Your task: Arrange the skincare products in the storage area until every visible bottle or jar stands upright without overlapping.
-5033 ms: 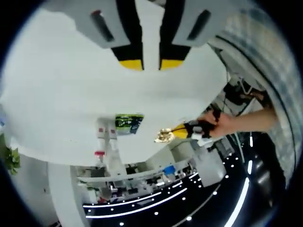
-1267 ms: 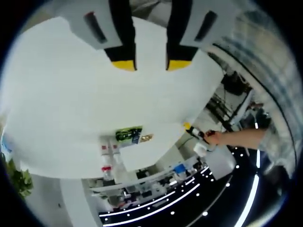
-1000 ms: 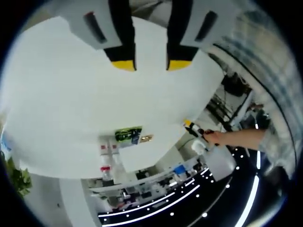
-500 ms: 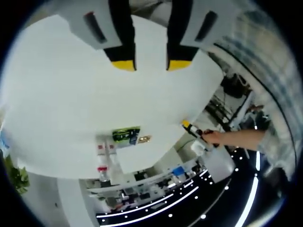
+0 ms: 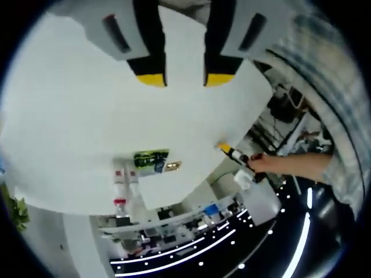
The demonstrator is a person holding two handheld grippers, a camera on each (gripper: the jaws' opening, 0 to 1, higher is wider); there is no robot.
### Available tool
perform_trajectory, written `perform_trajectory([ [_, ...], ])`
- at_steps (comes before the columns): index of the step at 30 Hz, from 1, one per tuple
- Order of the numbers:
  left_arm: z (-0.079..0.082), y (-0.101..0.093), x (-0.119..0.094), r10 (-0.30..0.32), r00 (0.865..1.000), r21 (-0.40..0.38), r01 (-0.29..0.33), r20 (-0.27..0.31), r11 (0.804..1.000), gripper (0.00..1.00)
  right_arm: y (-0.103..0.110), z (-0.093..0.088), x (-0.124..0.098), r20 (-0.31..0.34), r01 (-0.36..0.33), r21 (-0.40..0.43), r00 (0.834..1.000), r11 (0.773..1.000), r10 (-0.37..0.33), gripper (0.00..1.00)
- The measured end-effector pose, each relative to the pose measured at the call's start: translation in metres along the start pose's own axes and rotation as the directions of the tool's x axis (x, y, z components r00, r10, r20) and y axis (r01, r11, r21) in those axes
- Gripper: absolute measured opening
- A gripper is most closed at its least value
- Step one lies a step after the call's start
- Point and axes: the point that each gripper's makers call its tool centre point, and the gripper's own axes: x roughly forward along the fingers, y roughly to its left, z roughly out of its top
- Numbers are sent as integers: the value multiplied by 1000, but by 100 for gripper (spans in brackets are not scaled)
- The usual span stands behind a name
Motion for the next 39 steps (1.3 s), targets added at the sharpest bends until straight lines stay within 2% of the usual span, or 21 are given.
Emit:
perform_trajectory([
  [3,-3,-37,-16,-14,999,-22,15,33,1000,41,-2,18,4,22,-24,-8,999,1000,24,23],
  [5,-2,-62,-23,-42,998,-14,43,49,999,41,0,37,9,88,-64,32,994,997,61,23],
  [6,-2,-67,-25,-43,998,-12,44,50,999,41,0,39,9,95,-71,43,993,997,67,23],
  [8,1,-92,-33,-64,995,5,64,81,998,41,0,45,13,109,-97,77,990,992,89,23],
  [9,4,-110,-36,-92,989,4,92,114,996,41,2,49,14,116,-113,65,988,991,105,23],
  [10,3,-121,-38,-102,988,1,102,117,995,41,4,51,15,120,-127,63,986,990,119,23],
  [11,3,-126,-39,-107,987,0,107,117,994,41,6,51,15,122,-132,61,985,989,124,23],
  [13,6,-162,-46,-137,980,39,133,146,990,41,15,56,14,144,-188,63,974,980,177,23],
  [15,12,-187,-50,-164,968,39,159,189,986,41,16,54,17,161,-229,74,963,971,215,23],
  [17,16,-210,-52,-196,956,41,192,218,981,41,16,43,22,136,-268,137,959,954,250,23],
  [19,17,-222,-54,-203,952,32,201,228,979,41,19,37,24,106,-300,204,953,932,284,24],
  [21,21,-251,-59,-228,936,-4,238,268,971,41,24,39,25,120,-332,217,942,918,312,25],
  [22,21,-259,-59,-233,934,4,241,270,971,41,24,39,25,124,-331,212,942,920,311,26],
  [25,21,-284,-56,-245,932,18,249,266,968,41,27,45,22,151,-361,232,931,903,333,26],
  [26,21,-293,-57,-251,929,17,256,270,966,41,26,48,22,166,-375,263,925,889,341,27],
  [28,25,-306,-62,-264,923,47,261,281,964,41,22,48,22,165,-374,308,926,875,339,27],
  [30,28,-321,-67,-269,923,145,236,274,961,41,16,48,23,168,-379,353,925,856,340,27],
  [32,30,-331,-70,-266,925,158,230,272,960,41,12,46,21,171,-383,380,924,842,343,27],
  [35,36,-346,-73,-262,925,200,211,276,957,41,7,47,17,209,-411,444,912,796,354,26],
  [37,41,-357,-74,-257,925,230,195,281,954,41,5,43,16,203,-425,462,905,778,373,22],
  [39,43,-368,-72,-252,928,262,180,274,948,41,5,40,16,194,-433,464,901,773,388,18],
])
